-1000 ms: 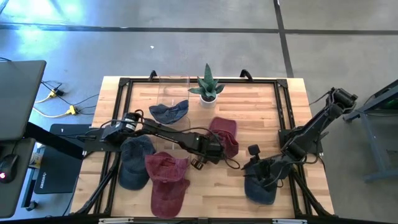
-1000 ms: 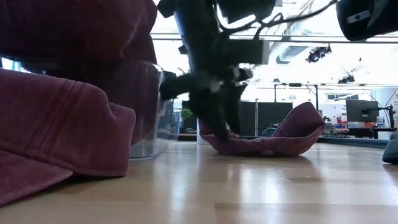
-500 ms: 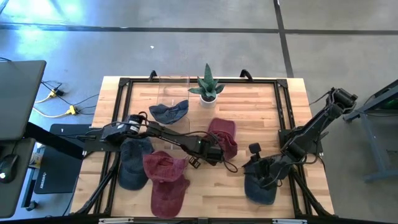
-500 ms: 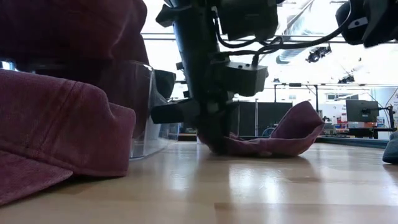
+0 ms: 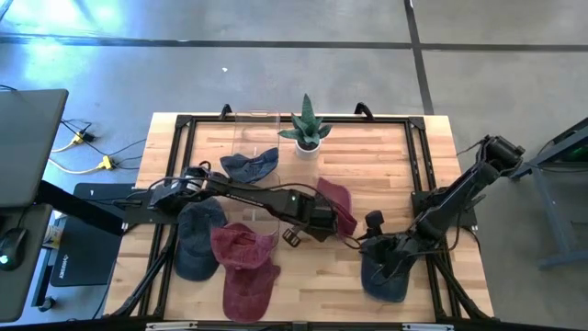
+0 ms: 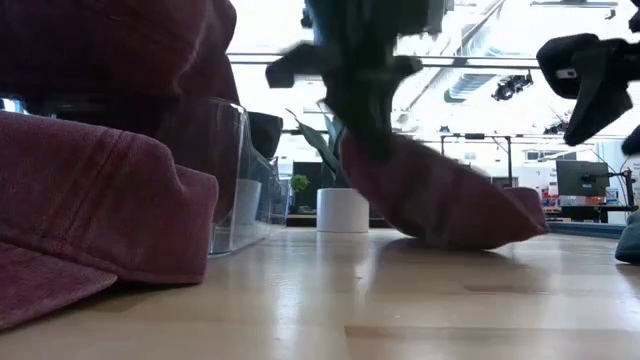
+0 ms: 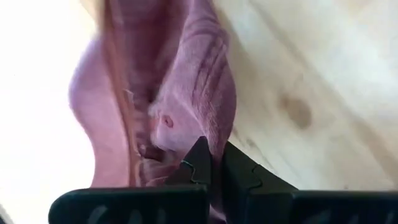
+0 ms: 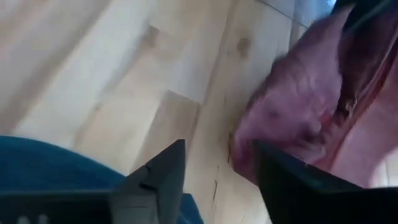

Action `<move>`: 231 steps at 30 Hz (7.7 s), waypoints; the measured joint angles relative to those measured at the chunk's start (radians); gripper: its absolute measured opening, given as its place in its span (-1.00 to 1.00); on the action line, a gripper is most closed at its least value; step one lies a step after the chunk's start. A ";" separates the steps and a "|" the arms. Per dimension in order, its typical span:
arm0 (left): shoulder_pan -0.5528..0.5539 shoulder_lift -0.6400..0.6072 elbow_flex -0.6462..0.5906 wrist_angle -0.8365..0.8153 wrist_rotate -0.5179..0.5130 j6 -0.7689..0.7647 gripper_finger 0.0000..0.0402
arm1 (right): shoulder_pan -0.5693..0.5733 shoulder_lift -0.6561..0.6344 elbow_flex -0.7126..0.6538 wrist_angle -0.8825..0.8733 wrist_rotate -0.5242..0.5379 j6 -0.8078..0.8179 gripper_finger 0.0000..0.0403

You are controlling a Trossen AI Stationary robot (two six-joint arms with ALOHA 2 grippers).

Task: Pick & Place hat
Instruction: Put the top red cap into the bottom transparent bin

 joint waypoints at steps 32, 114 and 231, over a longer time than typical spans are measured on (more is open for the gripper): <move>0.044 -0.013 0.191 -0.161 0.131 -0.031 -1.00 | -0.100 0.299 0.000 0.398 0.117 -0.005 -0.93; 0.287 0.047 0.074 -0.009 0.838 -0.072 -0.23 | -0.557 -0.199 -0.426 0.913 -1.116 0.097 -0.16; 0.288 -0.273 0.079 -0.034 0.624 -0.394 -0.99 | -0.376 -0.565 -0.426 0.573 -0.827 0.103 -0.16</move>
